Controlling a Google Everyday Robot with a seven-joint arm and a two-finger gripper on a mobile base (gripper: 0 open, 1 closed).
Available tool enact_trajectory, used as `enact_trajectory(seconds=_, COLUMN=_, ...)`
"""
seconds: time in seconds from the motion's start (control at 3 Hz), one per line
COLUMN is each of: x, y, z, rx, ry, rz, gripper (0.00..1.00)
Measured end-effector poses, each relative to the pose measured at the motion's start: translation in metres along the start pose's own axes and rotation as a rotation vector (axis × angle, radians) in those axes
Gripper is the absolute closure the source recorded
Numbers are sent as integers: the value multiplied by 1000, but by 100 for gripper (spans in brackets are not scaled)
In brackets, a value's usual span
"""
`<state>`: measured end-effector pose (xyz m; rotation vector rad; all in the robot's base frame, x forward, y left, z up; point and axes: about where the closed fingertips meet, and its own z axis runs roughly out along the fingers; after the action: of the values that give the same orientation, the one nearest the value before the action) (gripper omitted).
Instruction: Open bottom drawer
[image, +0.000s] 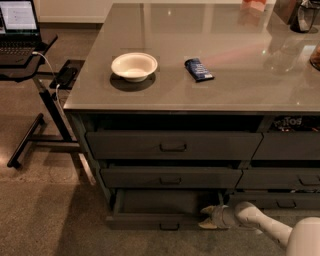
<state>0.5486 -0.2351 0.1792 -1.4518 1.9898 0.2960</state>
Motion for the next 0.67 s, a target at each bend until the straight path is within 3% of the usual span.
enact_trajectory(seconds=0.33, x=14, y=9, z=8, rx=-25, ry=2, rz=8, gripper=11)
enact_trajectory(seconds=0.67, x=14, y=10, z=6, rx=-27, ry=1, rz=11, gripper=15)
